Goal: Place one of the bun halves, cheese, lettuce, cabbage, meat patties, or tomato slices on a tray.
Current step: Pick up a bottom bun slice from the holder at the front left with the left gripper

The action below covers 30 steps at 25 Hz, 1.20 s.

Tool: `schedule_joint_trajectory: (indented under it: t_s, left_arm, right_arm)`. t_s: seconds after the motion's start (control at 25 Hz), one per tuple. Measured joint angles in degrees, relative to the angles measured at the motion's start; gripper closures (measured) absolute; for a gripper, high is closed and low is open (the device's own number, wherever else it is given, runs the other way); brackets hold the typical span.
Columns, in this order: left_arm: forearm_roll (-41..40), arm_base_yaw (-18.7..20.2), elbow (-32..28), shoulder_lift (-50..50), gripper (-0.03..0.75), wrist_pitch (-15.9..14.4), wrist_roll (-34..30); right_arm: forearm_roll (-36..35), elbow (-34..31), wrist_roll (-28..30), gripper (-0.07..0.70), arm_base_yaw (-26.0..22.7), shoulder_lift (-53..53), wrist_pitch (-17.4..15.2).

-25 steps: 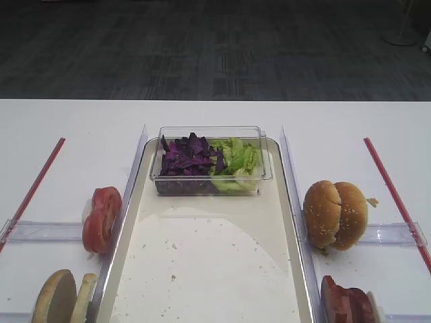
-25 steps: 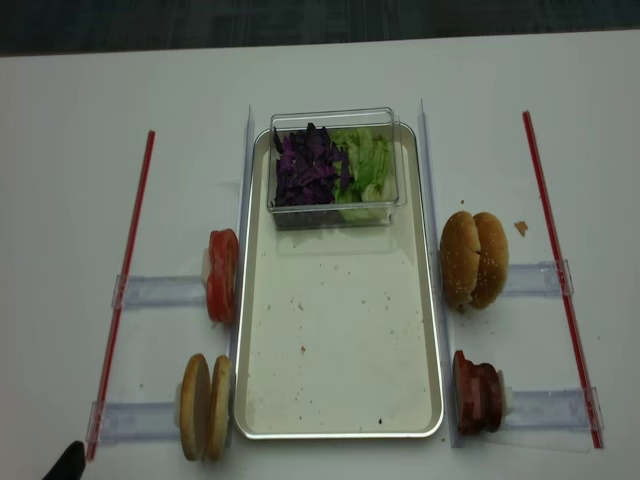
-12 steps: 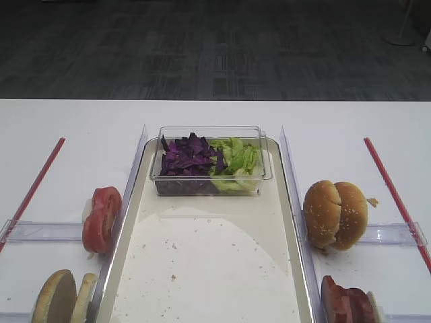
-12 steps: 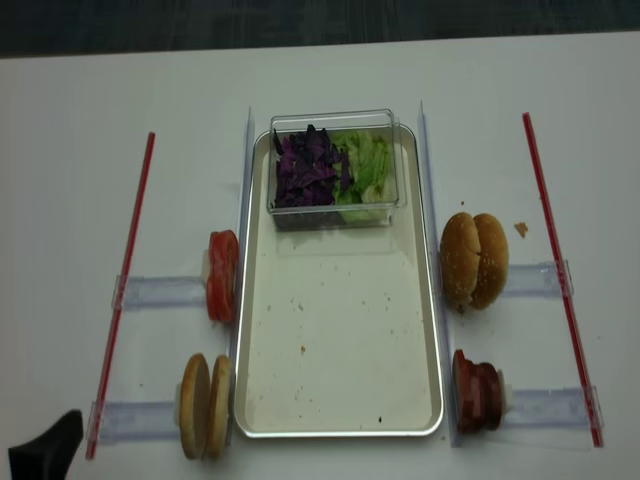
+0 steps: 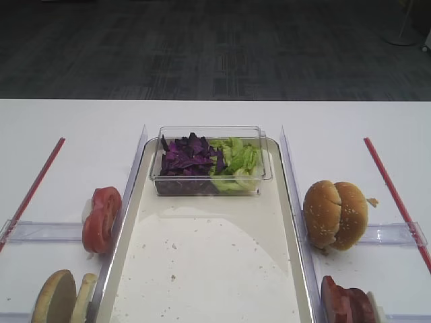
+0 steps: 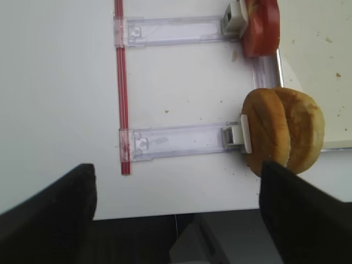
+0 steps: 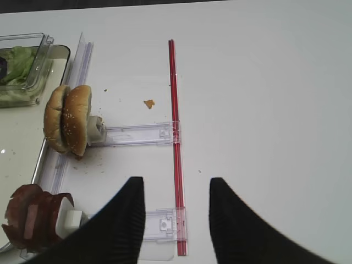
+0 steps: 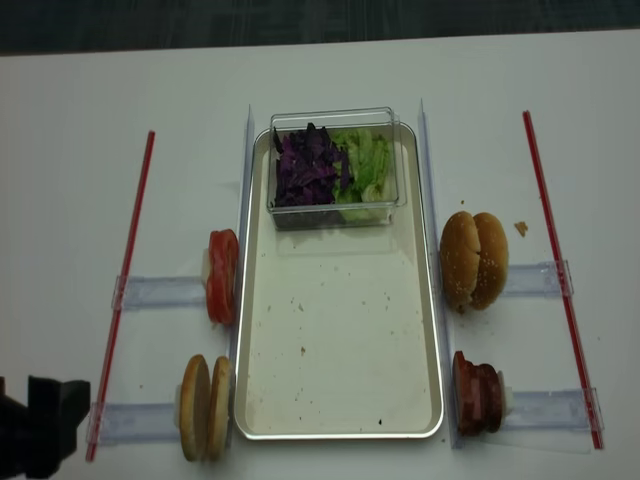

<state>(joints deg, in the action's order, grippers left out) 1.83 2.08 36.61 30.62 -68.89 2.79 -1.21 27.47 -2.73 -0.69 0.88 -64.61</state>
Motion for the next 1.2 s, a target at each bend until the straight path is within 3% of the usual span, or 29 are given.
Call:
schedule_joint_trajectory:
  t_s: [0.28,0.64,1.2]
  left_arm:
    - [-0.74,0.00,5.30,10.51,0.160,-2.23,0.31]
    - [-1.83,0.00,8.18,20.64,0.160,-2.35,1.61]
    - [-1.45,0.00,8.18,23.07,0.160,-2.16,2.84]
  right_arm:
    - [0.00,0.00,-0.11,0.312,0.00,0.00,0.00]
    - [0.00,0.00,-0.11,0.312,0.00,0.00,0.00]
    - [0.00,0.00,-0.11,0.312,0.00,0.00,0.00]
